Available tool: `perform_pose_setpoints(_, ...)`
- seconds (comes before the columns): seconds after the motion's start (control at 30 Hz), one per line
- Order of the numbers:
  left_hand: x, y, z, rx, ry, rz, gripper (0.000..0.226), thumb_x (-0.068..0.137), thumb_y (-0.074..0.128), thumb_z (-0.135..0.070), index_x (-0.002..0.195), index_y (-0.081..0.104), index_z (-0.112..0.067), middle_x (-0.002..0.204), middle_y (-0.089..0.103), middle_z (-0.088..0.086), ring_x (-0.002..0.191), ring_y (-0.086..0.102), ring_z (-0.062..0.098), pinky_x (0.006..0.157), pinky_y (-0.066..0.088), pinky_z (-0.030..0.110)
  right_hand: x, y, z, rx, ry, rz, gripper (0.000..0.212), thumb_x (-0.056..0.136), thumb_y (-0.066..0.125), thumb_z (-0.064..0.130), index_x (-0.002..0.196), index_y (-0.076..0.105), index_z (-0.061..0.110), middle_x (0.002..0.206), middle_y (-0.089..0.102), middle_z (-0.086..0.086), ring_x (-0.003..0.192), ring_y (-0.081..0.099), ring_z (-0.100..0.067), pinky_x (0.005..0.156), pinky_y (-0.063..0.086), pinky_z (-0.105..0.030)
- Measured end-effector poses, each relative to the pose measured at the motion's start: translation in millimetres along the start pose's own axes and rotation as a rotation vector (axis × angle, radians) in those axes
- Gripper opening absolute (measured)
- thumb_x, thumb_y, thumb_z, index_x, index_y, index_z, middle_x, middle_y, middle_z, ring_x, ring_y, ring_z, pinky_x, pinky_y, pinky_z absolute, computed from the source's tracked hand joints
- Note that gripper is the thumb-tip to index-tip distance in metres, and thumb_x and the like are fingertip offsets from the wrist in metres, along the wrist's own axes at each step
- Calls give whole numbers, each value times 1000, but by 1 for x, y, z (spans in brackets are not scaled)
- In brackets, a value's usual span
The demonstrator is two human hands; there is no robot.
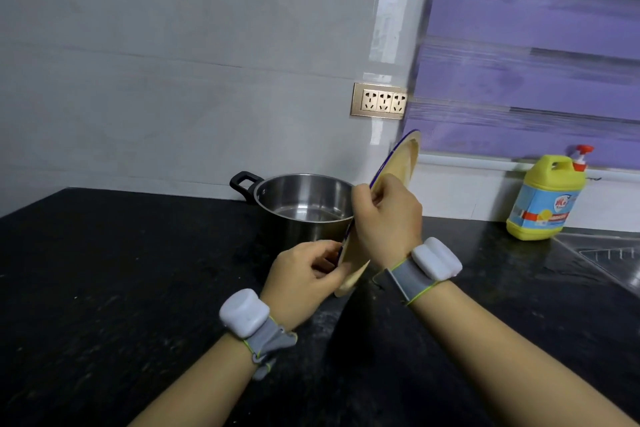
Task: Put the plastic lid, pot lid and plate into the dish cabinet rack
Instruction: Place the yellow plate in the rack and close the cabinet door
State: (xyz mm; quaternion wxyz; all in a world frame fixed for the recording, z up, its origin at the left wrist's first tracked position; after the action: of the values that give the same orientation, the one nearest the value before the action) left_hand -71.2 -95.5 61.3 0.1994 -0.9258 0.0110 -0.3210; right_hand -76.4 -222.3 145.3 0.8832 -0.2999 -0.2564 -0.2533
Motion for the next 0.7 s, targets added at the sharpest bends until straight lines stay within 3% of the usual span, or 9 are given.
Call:
perform_pose_setpoints(0.03,-1,-6,-4,38,41,-22,8,74,64,-31,79,68,-25,62,56,-15,56,53,-2,56,39,9,-2,2,5,10,-7,9,36,84,49,27,55,30,17,51,34,3,52,33,-15,53,25,-32)
perform_pose_setpoints(0.1,-6,-20,-10,148,112,-68,11,77,58,-31,68,57,-24,53,44,-15,53,46,1,53,31,10,-3,7,15,26,-5,28,37,82,51,27,53,29,18,50,33,2,50,32,-12,49,27,-29)
perform_pose_setpoints(0.27,-14,-61,-10,368,154,-148,20,81,43,-34,66,44,-21,50,36,-11,61,42,13,54,29,17,-5,29,35,74,63,55,42,82,55,33,51,30,19,49,35,3,49,35,-10,51,27,-28)
perform_pose_setpoints(0.5,-28,-135,-8,370,45,-323,52,75,35,-48,64,55,-2,55,54,15,66,47,22,53,31,28,-20,64,78,198,-86,333,40,84,44,56,59,49,26,56,54,11,60,47,-5,57,35,-25)
perform_pose_setpoints(0.7,-49,-199,-5,373,-44,-427,63,69,32,-53,71,60,3,63,60,23,59,52,28,49,29,19,-42,98,80,-138,-269,457,25,80,48,50,74,59,28,74,62,9,78,60,-13,71,50,-32)
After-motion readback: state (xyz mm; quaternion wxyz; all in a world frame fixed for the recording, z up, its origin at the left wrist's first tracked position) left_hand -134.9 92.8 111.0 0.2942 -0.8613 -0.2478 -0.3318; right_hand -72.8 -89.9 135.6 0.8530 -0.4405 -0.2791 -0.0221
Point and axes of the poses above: each hand's wrist, its own x-axis towards the middle knuckle, its own y-axis out of the palm, z = x × y, the point moved 7 cm from there along x, towards the middle knuckle
